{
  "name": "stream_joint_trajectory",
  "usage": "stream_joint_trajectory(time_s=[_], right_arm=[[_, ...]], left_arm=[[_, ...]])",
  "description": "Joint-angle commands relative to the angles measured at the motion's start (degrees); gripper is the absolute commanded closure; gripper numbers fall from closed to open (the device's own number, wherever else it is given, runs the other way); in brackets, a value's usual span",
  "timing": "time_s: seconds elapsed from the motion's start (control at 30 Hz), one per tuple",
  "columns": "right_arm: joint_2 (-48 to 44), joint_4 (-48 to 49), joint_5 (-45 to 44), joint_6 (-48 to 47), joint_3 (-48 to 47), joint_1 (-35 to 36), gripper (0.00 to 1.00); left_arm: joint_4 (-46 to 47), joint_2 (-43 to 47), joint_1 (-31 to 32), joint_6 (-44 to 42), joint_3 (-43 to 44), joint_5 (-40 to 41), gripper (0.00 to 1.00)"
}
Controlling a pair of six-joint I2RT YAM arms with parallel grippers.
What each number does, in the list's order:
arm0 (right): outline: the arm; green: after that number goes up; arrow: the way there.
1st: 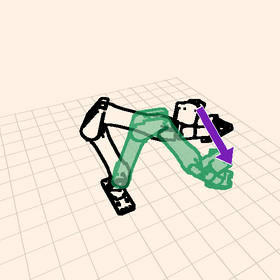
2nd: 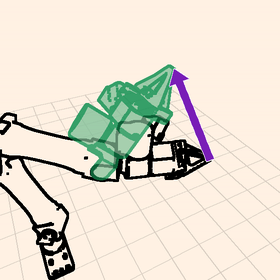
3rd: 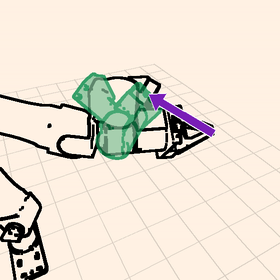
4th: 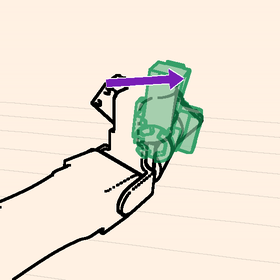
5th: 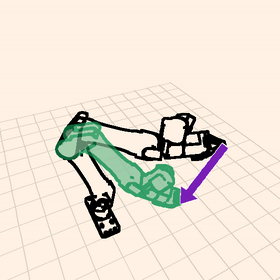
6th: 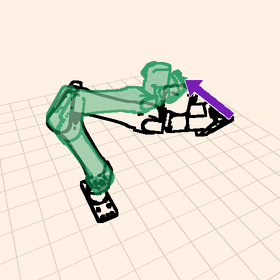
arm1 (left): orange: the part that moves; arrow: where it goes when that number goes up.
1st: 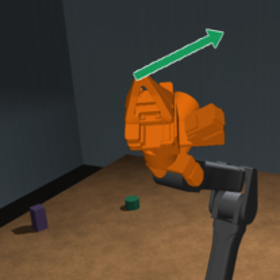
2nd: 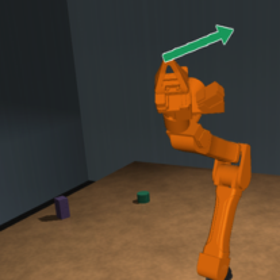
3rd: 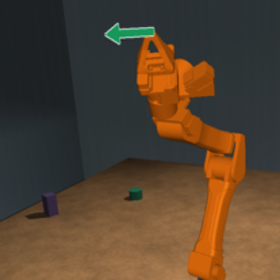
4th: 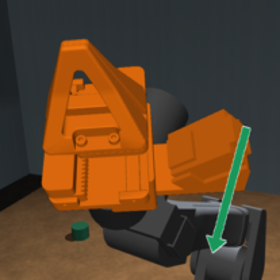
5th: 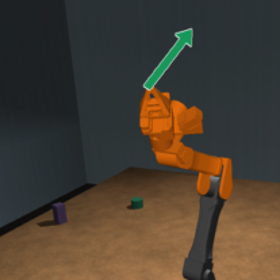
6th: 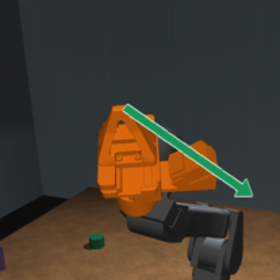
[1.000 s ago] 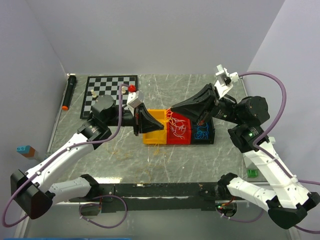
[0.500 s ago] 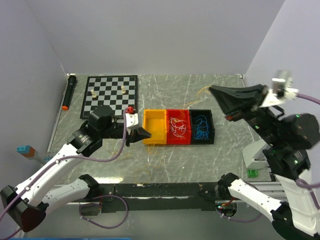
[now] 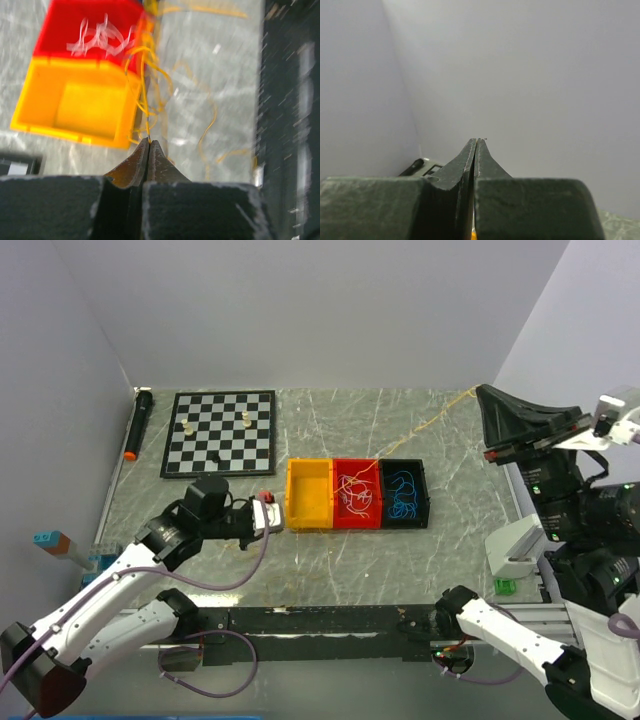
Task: Untangle the cables
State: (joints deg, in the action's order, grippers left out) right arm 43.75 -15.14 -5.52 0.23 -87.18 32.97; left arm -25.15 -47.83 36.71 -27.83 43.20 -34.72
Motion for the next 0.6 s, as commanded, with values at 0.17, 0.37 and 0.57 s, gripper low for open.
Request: stream_joint_trajectory(time_s=[0.17, 0.37, 0.57], right_arm=[[-4.2, 5.1, -10.1, -6.8, -7.2, -0.3, 1.0], [-5.0, 6.6, -10.8, -6.2, -8.1, -0.2, 1.0], [-1.6, -1.2, -5.0, 2.2, -2.4, -0.3, 1.0]], left_arm=[[-1.0, 2.1, -0.4, -16.4, -11.9, 19.6, 0.99], [1.3, 3.3, -0.7, -16.4, -13.6, 22.5, 0.99], [-2.1, 1.3, -1.5, -3.3, 1.5, 7.0, 0.99]])
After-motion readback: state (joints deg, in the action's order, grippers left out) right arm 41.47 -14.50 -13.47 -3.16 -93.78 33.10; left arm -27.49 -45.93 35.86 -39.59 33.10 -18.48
